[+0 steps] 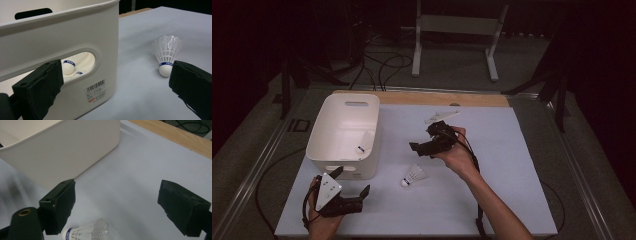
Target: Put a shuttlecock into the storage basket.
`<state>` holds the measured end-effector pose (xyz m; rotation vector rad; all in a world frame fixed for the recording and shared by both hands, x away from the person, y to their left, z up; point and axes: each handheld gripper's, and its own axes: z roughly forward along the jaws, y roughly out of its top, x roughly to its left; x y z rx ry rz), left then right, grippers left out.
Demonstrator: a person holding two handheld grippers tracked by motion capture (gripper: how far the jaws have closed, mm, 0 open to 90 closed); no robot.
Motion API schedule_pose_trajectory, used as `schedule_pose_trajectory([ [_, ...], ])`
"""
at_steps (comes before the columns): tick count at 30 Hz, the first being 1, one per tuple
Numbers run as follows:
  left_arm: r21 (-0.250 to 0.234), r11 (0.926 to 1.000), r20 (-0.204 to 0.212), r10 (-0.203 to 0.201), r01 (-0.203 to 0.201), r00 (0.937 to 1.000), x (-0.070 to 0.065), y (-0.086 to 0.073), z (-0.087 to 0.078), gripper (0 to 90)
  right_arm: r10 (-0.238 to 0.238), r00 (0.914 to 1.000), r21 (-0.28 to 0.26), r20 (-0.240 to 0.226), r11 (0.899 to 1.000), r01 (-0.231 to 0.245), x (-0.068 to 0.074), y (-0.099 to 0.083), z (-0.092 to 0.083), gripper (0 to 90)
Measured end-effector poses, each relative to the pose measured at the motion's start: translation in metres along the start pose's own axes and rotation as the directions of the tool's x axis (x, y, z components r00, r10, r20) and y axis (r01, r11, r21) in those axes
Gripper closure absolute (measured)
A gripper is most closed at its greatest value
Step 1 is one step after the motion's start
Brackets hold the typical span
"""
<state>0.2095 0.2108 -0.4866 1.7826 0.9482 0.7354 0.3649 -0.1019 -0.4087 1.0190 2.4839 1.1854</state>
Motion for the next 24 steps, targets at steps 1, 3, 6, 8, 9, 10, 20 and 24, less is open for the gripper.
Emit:
schedule_pose_trajectory([
  [1,0.000,1.0000,0.000,0.000,0.000,1.0000,0.000,0.000,0.000,0.2,0.002,1.0000,0.001,0.000,1.000,-0.002,0.000,-0.001,0.001,14.7],
  [3,0.000,1.0000,0.001,-0.001,0.001,1.0000,0.000,0.000,0.000,0.2,0.003,1.0000,0.005,-0.004,1.000,-0.003,0.000,-0.003,0.001,14.7],
  [6,0.003,1.0000,0.001,0.002,-0.002,1.0000,0.000,0.000,0.000,0.1,0.010,0.9999,0.014,-0.008,1.000,-0.010,0.000,-0.005,0.003,14.7],
  [8,0.003,1.0000,0.001,0.002,-0.002,1.0000,0.000,0.000,0.000,0.2,0.009,0.9999,0.015,-0.008,1.000,-0.009,0.000,-0.006,0.003,14.7],
  [9,0.001,1.0000,0.000,0.000,0.000,1.0000,0.000,0.000,0.000,0.2,0.011,0.9999,0.017,-0.007,1.000,-0.010,0.000,-0.007,0.004,14.6],
  [10,0.001,1.0000,0.000,0.000,0.000,1.0000,0.000,0.000,0.000,0.2,0.011,0.9999,0.017,-0.007,1.000,-0.010,0.000,-0.007,0.004,14.6],
  [20,0.001,1.0000,-0.001,0.000,0.000,1.0000,0.000,0.000,0.000,0.1,0.004,0.9999,0.036,-0.012,0.999,-0.004,0.002,-0.014,0.009,15.4],
  [24,0.001,1.0000,-0.001,0.001,-0.001,1.0000,0.000,0.000,0.000,0.2,0.008,0.9999,0.045,-0.015,0.999,-0.007,0.003,-0.017,0.011,15.6],
])
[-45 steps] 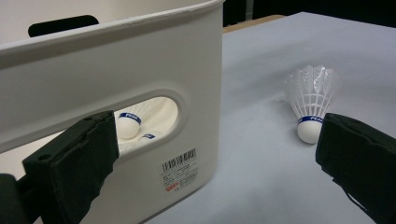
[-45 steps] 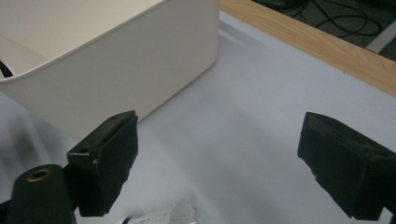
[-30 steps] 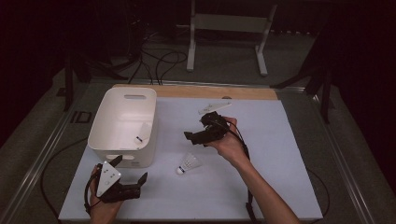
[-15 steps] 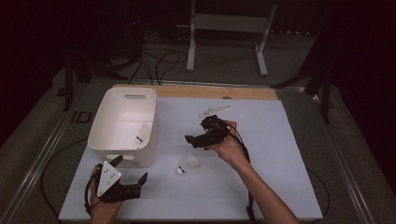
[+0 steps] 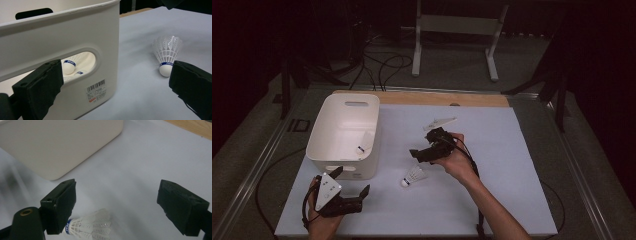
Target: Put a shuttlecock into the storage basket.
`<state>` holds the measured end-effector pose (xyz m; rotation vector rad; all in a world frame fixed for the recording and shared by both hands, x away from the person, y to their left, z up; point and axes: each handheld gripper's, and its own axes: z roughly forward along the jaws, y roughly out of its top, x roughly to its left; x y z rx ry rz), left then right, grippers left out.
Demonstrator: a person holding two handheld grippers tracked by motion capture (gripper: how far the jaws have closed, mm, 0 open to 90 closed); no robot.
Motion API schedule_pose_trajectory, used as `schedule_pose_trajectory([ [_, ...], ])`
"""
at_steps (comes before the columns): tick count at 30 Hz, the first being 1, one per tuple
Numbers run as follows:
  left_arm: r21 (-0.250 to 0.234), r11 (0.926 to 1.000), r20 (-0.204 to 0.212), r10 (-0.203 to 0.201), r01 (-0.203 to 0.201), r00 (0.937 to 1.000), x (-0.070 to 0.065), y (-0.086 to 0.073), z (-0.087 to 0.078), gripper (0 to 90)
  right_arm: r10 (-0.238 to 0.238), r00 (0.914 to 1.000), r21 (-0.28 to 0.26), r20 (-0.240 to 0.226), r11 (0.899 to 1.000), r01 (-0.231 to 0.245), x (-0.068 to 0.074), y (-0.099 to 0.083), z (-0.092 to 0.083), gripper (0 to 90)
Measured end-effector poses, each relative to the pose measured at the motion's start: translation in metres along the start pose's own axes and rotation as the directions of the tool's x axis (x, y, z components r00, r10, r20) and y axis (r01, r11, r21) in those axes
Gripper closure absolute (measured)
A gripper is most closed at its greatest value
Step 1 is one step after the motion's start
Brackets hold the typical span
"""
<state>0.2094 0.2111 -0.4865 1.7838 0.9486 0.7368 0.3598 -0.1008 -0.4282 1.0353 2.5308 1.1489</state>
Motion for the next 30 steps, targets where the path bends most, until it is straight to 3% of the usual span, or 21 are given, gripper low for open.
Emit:
schedule_pose_trajectory([
  [21,0.000,1.0000,-0.003,0.000,0.000,1.0000,0.000,0.000,0.000,0.2,-0.014,0.9993,0.048,-0.036,0.999,0.016,0.006,-0.014,0.009,16.5],
  [30,0.001,1.0000,-0.003,0.000,0.000,1.0000,0.000,0.000,0.000,0.2,-0.005,0.9978,0.063,-0.066,0.998,0.009,0.009,-0.020,0.011,20.9],
])
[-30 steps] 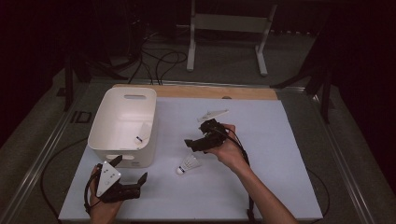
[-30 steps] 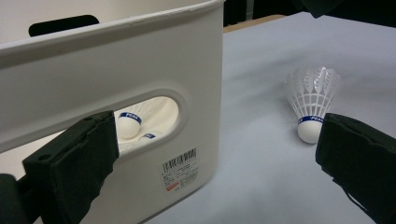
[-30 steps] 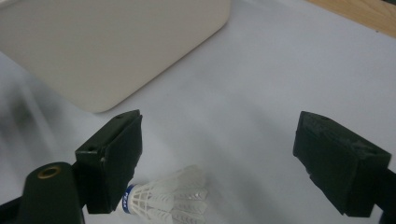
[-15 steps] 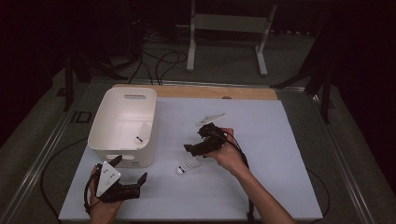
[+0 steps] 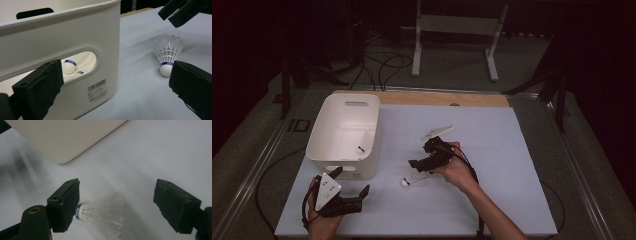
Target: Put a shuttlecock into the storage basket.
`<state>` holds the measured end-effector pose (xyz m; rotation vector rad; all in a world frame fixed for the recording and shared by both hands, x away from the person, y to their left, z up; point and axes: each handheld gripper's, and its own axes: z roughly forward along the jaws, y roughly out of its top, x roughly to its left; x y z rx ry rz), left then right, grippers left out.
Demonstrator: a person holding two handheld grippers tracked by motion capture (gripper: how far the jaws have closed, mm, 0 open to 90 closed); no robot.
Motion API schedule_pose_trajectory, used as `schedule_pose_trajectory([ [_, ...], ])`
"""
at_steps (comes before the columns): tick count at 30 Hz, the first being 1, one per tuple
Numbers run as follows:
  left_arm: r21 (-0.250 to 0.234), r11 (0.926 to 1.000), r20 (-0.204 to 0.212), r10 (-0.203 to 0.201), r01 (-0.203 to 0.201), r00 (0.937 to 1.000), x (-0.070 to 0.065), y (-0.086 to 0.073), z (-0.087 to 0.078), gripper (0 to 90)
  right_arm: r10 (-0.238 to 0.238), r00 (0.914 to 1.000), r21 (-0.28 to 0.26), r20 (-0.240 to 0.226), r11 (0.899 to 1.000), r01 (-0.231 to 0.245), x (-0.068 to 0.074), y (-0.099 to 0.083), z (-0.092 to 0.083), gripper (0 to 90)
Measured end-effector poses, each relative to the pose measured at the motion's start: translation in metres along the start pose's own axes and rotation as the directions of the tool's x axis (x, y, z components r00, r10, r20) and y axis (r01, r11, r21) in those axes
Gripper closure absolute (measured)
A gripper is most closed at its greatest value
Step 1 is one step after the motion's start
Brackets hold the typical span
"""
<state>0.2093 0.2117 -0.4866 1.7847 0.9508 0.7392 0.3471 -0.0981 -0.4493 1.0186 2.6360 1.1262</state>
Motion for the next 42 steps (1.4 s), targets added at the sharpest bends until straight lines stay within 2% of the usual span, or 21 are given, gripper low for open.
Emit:
schedule_pose_trajectory([
  [10,-0.001,1.0000,-0.002,-0.001,0.001,1.0000,0.000,0.000,0.000,0.2,-0.012,0.9999,0.042,-0.012,0.999,0.013,0.007,-0.008,0.007,23.8],
  [16,0.000,1.0000,0.000,0.000,0.000,1.0000,0.000,0.000,0.000,0.2,-0.012,0.9998,0.044,-0.016,0.999,0.013,0.011,-0.008,0.006,24.9],
  [28,-0.001,1.0000,0.000,-0.002,0.002,1.0000,0.000,0.000,0.000,0.1,-0.002,0.9998,0.057,-0.021,0.998,0.004,0.009,-0.013,0.009,25.8],
  [38,0.000,1.0000,-0.002,-0.002,0.002,1.0000,0.000,0.000,0.000,0.2,0.002,0.9988,0.084,-0.049,0.997,0.002,0.009,-0.016,0.011,40.3],
  [42,0.000,1.0000,-0.002,-0.002,0.002,1.0000,0.000,0.000,0.000,0.2,0.002,0.9979,0.098,-0.065,0.995,0.005,0.011,-0.016,0.012,42.6],
])
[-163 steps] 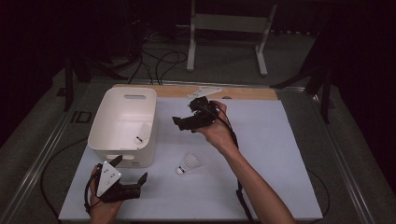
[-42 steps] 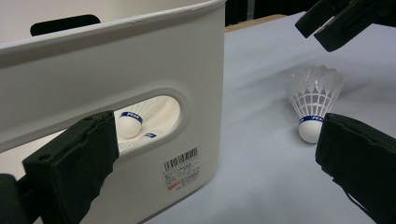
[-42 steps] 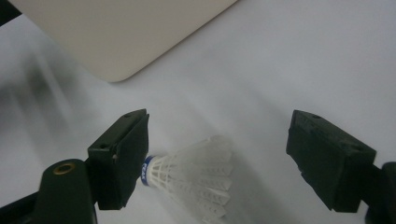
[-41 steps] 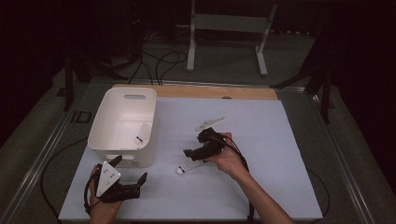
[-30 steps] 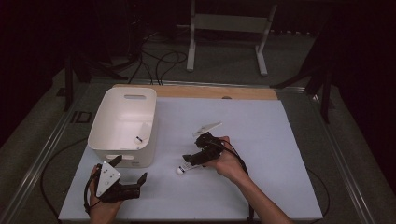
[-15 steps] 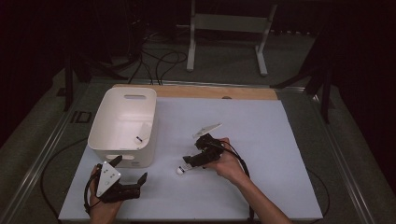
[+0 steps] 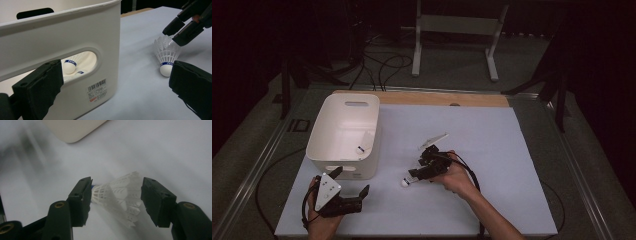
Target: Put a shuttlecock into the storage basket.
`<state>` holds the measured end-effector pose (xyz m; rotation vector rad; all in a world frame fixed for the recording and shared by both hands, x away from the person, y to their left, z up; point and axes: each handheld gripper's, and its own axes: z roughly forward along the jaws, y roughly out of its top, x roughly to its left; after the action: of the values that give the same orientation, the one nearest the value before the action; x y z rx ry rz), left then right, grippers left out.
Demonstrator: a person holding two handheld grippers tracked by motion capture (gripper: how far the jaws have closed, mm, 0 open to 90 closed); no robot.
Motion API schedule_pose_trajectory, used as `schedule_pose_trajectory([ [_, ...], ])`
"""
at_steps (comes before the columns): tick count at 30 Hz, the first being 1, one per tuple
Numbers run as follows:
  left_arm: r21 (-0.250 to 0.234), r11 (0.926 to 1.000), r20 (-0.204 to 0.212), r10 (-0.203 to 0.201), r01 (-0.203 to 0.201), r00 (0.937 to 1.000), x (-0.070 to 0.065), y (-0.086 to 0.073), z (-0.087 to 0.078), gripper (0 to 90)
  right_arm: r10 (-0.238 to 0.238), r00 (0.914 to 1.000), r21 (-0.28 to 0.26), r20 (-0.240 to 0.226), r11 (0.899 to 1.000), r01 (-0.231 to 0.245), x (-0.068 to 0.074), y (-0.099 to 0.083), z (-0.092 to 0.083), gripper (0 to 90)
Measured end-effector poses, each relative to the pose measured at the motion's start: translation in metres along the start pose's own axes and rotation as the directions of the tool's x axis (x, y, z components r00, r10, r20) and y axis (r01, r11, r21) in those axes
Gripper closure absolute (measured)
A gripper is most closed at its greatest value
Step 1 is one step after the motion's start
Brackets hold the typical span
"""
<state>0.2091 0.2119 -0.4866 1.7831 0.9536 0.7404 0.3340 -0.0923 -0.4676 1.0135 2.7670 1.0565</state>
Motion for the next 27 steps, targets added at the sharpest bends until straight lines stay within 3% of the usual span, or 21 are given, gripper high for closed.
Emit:
schedule_pose_trajectory([
  [12,0.000,1.0000,0.001,0.001,-0.001,1.0000,0.000,0.000,0.000,0.2,0.004,0.9992,0.049,-0.039,0.999,-0.002,0.001,-0.001,0.008,49.5],
  [18,0.000,1.0000,0.000,0.001,-0.001,1.0000,0.000,0.000,0.000,0.2,-0.010,0.9988,0.052,-0.048,0.999,0.013,0.005,-0.001,0.011,61.4],
  [21,0.000,1.0000,-0.001,0.001,-0.001,1.0000,0.000,0.000,0.000,0.1,-0.020,0.9980,0.047,-0.059,0.999,0.023,0.007,0.000,0.013,76.3],
  [27,0.000,1.0000,0.000,0.002,-0.002,1.0000,0.000,0.000,0.000,0.2,-0.041,0.9958,0.034,-0.081,0.998,0.044,0.010,0.001,0.011,87.3],
])
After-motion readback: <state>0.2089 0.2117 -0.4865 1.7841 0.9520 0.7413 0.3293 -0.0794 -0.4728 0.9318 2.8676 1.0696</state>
